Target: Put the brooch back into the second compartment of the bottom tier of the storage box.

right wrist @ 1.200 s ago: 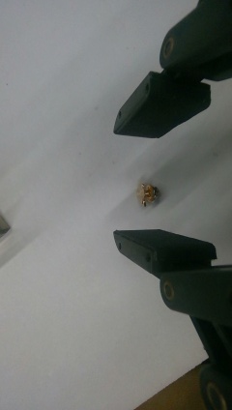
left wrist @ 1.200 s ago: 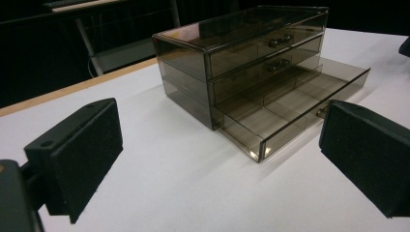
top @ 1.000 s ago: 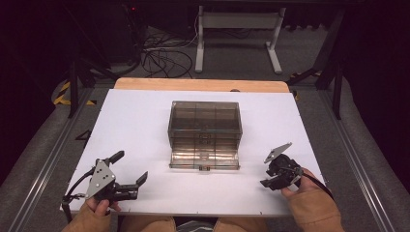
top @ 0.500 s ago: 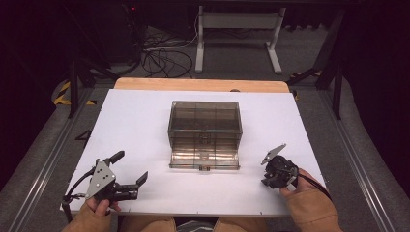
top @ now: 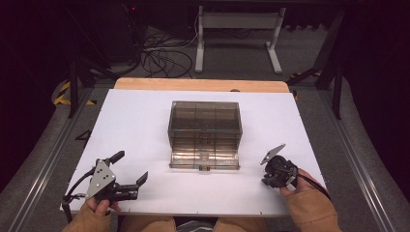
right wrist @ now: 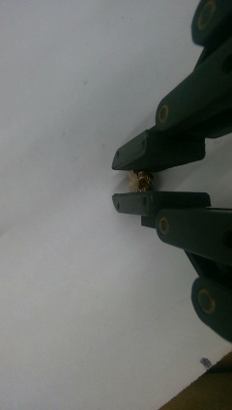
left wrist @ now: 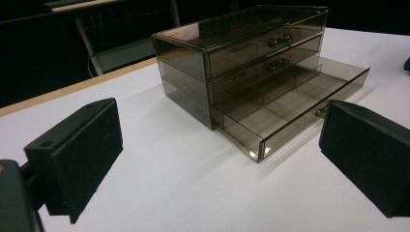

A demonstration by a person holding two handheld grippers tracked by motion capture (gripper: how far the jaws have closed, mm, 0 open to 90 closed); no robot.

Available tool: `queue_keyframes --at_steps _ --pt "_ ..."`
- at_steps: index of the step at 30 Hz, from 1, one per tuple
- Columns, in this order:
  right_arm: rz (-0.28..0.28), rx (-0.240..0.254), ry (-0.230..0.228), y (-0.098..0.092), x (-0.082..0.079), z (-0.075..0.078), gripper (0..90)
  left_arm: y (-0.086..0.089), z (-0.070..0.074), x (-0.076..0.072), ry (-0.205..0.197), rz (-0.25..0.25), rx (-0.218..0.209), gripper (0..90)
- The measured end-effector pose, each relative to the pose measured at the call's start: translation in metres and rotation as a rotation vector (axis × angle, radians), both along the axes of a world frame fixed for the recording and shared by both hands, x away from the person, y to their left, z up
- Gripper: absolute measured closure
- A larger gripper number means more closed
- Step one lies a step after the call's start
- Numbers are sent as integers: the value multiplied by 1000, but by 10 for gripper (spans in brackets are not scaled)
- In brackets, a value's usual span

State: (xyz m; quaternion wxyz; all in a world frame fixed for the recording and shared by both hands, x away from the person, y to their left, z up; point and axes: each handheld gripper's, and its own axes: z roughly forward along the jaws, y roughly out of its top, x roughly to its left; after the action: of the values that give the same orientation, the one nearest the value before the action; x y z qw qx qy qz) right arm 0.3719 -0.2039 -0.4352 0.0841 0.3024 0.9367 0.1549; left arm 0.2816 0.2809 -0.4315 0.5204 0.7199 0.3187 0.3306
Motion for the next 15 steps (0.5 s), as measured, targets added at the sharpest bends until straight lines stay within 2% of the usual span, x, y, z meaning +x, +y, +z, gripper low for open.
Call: queue_keyframes --at_steps 10,15 --pt "-6 2 -9 0 -1 1 790 0 0 0 -1 1 0 25" --pt "-12 24 -40 0 -3 7 790 0 0 0 0 0 2 25"
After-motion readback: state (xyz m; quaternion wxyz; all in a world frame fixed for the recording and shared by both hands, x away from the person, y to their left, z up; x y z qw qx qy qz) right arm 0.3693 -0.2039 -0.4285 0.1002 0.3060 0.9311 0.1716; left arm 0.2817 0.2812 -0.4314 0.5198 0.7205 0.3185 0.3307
